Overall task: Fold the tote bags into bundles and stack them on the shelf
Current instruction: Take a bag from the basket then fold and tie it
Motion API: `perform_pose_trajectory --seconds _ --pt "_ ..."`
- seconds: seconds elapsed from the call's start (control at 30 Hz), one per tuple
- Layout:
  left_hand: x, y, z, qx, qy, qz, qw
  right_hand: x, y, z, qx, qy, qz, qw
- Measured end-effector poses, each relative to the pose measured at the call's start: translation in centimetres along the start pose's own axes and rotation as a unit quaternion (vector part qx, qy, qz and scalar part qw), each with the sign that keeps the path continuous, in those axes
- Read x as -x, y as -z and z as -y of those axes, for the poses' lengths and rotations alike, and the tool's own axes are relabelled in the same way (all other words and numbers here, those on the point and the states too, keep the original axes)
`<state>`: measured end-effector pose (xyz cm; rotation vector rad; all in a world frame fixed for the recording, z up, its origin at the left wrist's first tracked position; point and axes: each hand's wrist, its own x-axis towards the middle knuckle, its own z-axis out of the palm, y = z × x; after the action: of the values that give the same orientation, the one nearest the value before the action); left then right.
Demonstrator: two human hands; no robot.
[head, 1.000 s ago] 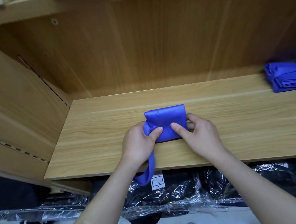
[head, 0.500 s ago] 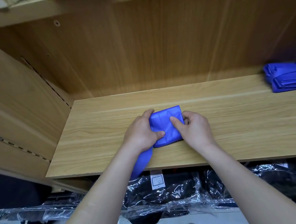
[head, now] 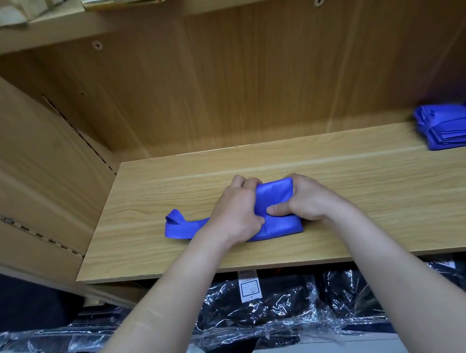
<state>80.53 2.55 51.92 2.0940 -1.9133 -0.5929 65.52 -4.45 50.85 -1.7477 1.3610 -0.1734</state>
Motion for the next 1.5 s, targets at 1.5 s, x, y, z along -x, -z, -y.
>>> perform_pose_trajectory --seconds 1.5 --pt "9.1 2.6 3.2 -0.171 -0.223 -0.146 0.949 9.0 3.9 -0.5 0.280 0.291 -0.029 0.914"
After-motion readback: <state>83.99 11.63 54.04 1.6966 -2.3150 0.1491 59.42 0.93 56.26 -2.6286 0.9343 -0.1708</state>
